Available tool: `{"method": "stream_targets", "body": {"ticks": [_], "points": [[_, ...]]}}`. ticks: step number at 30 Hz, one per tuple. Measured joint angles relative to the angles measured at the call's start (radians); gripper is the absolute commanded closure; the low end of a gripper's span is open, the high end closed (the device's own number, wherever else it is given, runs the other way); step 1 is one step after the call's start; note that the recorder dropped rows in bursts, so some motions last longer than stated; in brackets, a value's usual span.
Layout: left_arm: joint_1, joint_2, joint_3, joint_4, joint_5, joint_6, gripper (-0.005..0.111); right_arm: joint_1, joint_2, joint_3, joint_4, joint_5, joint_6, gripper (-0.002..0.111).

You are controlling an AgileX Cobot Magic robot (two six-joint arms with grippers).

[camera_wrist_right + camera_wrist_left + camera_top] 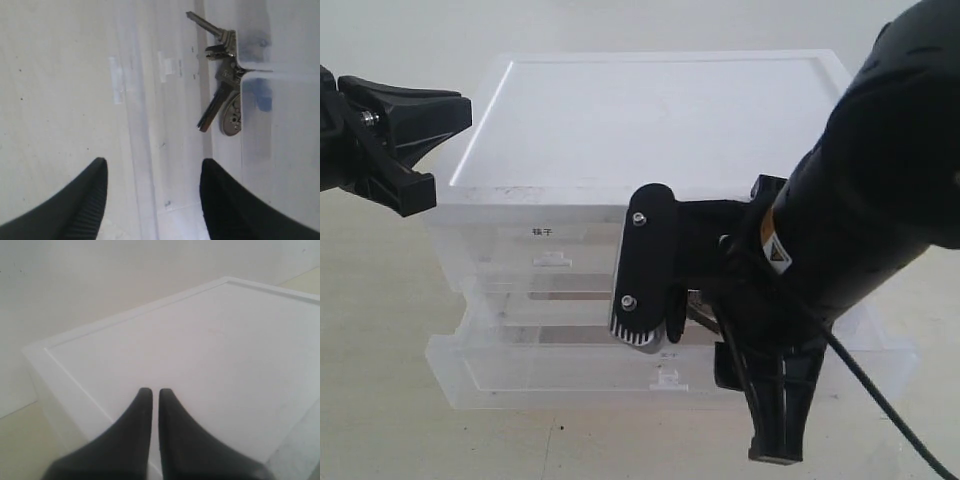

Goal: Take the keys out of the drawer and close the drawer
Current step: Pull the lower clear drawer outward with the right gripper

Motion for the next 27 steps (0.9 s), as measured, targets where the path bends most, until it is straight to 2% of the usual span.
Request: {"method": "stream_targets", "body": {"ticks": [3, 4, 5, 6, 7, 8, 11, 16, 27], "points": [[0.0, 0.0, 0.0, 0.0, 0.0, 0.007, 0.102, -0.002, 0.019, -0.011, 0.021, -0.022, -0.045, 0.063], [0.0, 0.0, 0.0, -0.002, 0.0, 0.007, 0.102, -0.002, 0.019, -0.011, 0.021, -0.022, -0.044, 0.07], [0.0, 0.0, 0.0, -0.002, 0.0, 0.007, 0.102, -0.002, 0.021, -0.013, 0.023, -0.024, -0.046, 0.069], [0.0, 0.0, 0.0, -0.002, 0.0, 0.007, 0.102, -0.002, 0.024, -0.013, 0.015, -0.024, -0.046, 0.064], [0.0, 0.0, 0.0, -0.002, 0.0, 0.007, 0.102, -0.002, 0.025, -0.013, -0.006, -0.024, -0.038, 0.054], [0.0, 0.0, 0.0, -0.002, 0.0, 0.009, 0.102, -0.002, 0.03, -0.013, -0.048, -0.026, -0.012, 0.052], [0.0, 0.0, 0.0, -0.004, 0.0, 0.009, 0.102, -0.002, 0.036, -0.013, -0.058, -0.035, 0.01, 0.055], [0.0, 0.0, 0.0, -0.006, -0.004, 0.011, 0.102, -0.004, 0.034, -0.012, 0.026, -0.038, -0.063, 0.055], [0.0, 0.0, 0.0, -0.006, -0.007, 0.015, 0.102, 0.005, 0.012, 0.043, 0.02, -0.11, -0.101, 0.055]]}}
